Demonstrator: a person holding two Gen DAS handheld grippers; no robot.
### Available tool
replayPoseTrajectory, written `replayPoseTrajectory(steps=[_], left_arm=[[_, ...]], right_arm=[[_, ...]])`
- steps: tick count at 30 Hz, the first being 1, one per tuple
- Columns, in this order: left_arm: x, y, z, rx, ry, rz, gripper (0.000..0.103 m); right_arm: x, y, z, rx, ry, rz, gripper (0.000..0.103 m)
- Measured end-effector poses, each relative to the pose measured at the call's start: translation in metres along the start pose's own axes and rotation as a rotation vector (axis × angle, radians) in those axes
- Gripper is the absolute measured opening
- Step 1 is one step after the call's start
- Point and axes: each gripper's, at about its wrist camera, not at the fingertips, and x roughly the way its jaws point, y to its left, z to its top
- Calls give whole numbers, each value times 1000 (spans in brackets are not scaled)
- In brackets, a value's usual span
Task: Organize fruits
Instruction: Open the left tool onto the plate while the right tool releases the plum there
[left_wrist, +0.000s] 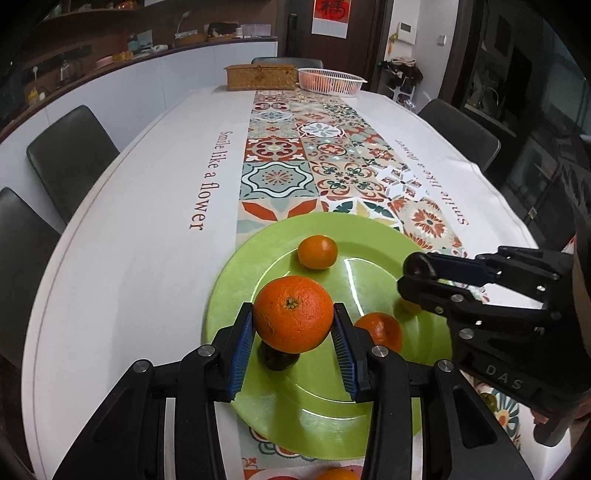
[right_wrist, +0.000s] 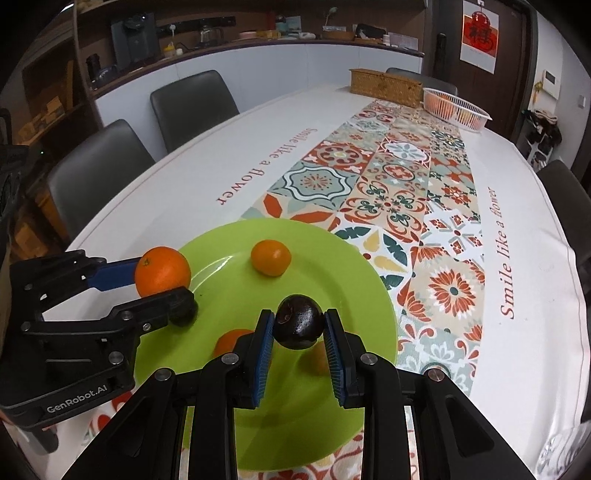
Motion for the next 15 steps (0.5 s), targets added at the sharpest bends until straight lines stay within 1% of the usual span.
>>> replayPoseTrajectory(steps=[2, 3, 5, 7, 9, 11, 12, 14, 15], left_arm=[[-5, 0, 0, 4, -17, 6, 49], [-9, 0, 0, 1, -27, 13, 55], [-17, -1, -1, 0, -48, 9, 56], [-23, -4, -1, 14, -55, 17, 56], [-31, -8, -3, 24, -55, 55, 57], [-41, -10, -7, 16, -60, 55, 60], [-47, -12, -11, 8, -66, 50, 62], [-59, -16, -17, 1, -73, 51, 62], [-67, -19, -20, 1, -79, 56, 62]], right_arm=[[-2, 0, -1, 0, -6, -9, 30], [-4, -1, -2, 4, -10, -22, 31], [-9, -2, -4, 9, -21, -29, 38], [-17, -2, -8, 5, -41, -43, 40], [-25, -1, -10, -7, -54, -63, 40], [-36, -1, -14, -5, -72, -66, 41], [-43, -1, -18, -8, -82, -65, 42], [-57, 0, -25, -14, -111, -80, 50], [-64, 1, -28, -23, -124, -87, 50]])
